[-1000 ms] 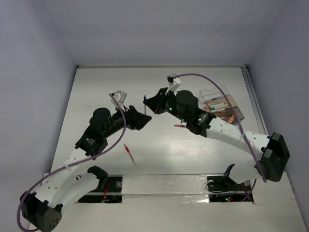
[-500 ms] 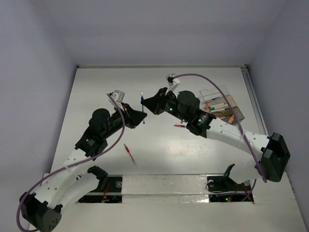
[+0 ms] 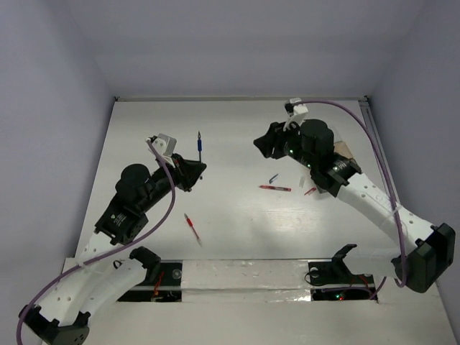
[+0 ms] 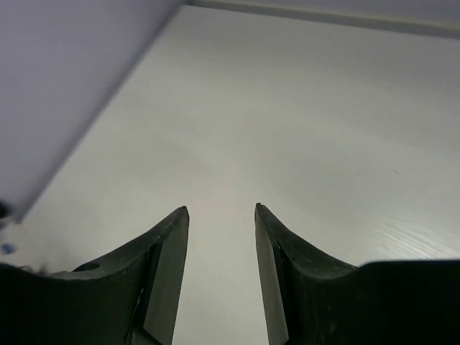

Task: Sort the stationery into containers
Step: Pick up the pen cap from the center of the board.

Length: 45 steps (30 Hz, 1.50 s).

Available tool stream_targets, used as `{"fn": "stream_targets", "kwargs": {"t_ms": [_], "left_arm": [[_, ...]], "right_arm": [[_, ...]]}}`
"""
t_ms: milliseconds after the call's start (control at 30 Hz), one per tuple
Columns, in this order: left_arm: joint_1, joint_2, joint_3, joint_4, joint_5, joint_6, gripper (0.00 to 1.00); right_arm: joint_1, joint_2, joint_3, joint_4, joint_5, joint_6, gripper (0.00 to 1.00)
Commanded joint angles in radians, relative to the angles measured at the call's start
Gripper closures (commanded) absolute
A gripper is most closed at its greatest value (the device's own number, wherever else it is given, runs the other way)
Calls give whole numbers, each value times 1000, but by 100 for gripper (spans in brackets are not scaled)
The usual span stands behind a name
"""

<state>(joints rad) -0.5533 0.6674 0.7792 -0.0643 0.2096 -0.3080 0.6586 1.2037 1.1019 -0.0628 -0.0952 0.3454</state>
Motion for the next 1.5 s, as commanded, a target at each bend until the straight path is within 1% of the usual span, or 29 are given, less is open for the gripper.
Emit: {"fn": "stream_targets", "kwargs": {"t_ms": [0,33,100,167,267,300,367,467,600,733,900,1033,1167,1467], "left_arm": [[3,-20,5,7,-18,61,100],[3,-25,-12,8,-19,64,100],[3,-44,-21,-11,-27,73,100],[3,-63,-40,-15,-32,75,100],[3,-86,-41,-12,-26,75,100],[3,-89,-40,-14,-24,75,100],[3,-97,-41,-14,-18,75,100],[3,-104,-41,-14,-15,78,100],[-7,-115,-40,-19,-29,81,100],[-7,-117,-40,-20,-33,81,100],[-7,-109,-40,-20,-38,83,100],[-7,-104,-38,-22,-45,84,100],[-7,-101,-38,-23,-52,87,100],[-7,-101,-38,-23,-53,87,100]], "right_arm": [[-40,88,22,-305,148,-158,54],[-65,109,27,-337,199,-176,55],[-74,175,47,-422,308,-232,55],[-88,212,58,-460,337,-287,54],[-88,281,91,-496,333,-413,49],[-88,298,93,-499,362,-471,47],[-88,352,113,-520,370,-540,45],[-88,410,140,-540,371,-589,42],[-88,468,174,-554,327,-681,40],[-88,526,203,-554,316,-724,39],[-88,608,259,-612,296,-753,39],[-88,643,286,-646,275,-764,39],[-88,675,303,-672,259,-766,35],[-88,737,332,-648,242,-784,33]]}}
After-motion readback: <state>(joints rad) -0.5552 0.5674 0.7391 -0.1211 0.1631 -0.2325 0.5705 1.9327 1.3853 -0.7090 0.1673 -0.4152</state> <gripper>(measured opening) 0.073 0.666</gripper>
